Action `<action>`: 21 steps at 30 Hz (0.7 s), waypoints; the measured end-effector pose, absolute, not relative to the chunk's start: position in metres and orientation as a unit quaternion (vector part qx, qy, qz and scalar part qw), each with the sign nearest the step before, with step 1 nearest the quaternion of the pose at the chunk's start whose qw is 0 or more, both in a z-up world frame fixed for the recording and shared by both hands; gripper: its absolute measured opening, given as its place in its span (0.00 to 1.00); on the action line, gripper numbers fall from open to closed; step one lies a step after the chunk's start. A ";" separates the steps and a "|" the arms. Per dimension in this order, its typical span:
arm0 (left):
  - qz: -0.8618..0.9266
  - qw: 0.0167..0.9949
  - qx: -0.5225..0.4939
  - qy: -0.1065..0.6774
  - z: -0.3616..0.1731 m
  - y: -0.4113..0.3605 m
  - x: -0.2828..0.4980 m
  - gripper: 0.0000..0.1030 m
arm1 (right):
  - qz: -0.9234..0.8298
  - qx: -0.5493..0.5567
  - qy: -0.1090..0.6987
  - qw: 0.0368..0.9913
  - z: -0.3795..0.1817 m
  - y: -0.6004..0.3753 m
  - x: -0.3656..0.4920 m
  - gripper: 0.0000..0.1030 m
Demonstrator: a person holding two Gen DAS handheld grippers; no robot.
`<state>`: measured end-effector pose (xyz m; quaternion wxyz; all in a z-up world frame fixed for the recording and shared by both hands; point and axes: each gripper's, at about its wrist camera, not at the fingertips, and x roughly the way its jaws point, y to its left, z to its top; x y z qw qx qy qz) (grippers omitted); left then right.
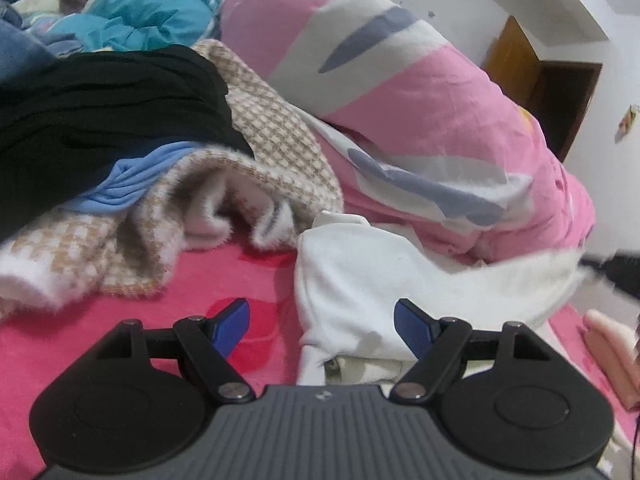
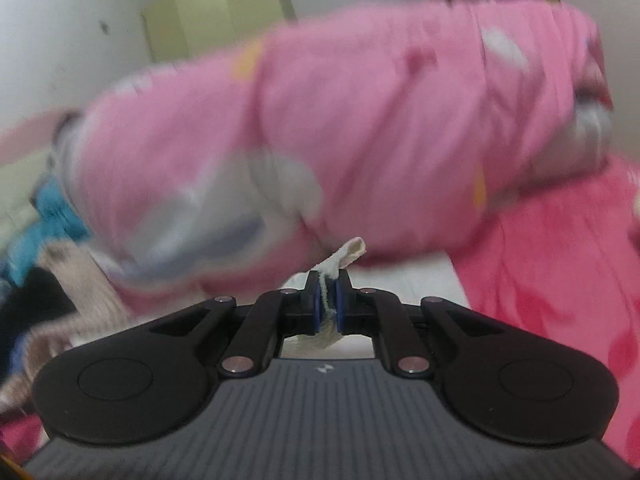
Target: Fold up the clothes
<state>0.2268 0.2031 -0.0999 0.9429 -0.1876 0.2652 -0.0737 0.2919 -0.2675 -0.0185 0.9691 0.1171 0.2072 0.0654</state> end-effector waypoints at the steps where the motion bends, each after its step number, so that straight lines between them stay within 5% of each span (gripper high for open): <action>1: -0.072 0.942 -0.188 0.268 -0.101 0.203 0.228 0.77 | 0.060 0.115 0.219 0.967 -0.026 -0.271 0.292 0.05; 7: -0.069 0.932 -0.208 0.288 -0.107 0.211 0.231 0.75 | 0.032 0.102 0.282 0.954 -0.068 -0.292 0.293 0.05; 16: -0.084 0.935 -0.199 0.282 -0.106 0.205 0.229 0.75 | 0.045 0.100 0.251 0.962 -0.058 -0.299 0.294 0.05; 21: -0.097 0.934 -0.207 0.273 -0.106 0.206 0.227 0.75 | 0.024 0.065 0.327 0.943 -0.110 -0.311 0.306 0.09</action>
